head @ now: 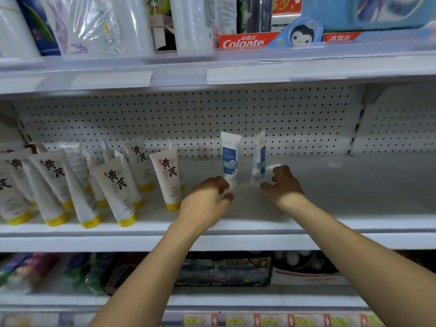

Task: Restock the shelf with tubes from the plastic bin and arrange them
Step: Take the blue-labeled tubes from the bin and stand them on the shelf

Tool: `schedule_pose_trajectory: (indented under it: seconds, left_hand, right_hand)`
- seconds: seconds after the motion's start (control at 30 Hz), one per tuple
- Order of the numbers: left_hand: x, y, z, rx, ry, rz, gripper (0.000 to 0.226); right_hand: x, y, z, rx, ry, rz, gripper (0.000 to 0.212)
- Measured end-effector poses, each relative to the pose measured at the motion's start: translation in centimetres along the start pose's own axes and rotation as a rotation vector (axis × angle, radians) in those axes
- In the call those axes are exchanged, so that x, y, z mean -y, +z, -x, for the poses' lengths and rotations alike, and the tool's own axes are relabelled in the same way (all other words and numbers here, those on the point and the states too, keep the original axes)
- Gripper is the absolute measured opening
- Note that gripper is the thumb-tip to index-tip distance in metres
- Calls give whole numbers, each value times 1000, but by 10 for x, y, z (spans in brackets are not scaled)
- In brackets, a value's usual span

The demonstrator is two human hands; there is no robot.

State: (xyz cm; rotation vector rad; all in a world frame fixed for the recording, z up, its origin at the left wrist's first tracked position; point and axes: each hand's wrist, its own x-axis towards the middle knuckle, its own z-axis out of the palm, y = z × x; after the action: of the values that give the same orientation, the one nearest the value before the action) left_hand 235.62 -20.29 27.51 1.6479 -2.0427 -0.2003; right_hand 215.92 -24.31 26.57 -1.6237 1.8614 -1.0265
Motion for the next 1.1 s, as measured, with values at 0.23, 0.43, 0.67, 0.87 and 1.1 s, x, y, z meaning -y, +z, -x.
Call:
schedule_pose_trajectory:
  seconds: [0.23, 0.43, 0.67, 0.87, 1.1]
  left_hand:
    - [-6, -21, 92, -89, 130, -107, 31]
    - [20, -38, 167, -82, -30, -163, 31]
    - [119, -80, 261, -13, -257, -200, 32]
    - [245, -121, 336, 86, -496, -225, 37]
    - [425, -164, 425, 90, -837, 38, 30]
  right_hand:
    - [9, -17, 100, 64, -477, 422, 39]
    - [30, 15, 160, 107, -721, 501, 35]
    - [79, 99, 213, 316, -900, 562, 39]
    - [131, 226, 257, 526, -1017, 567, 31]
    - [207, 431, 329, 837, -995, 530, 31]
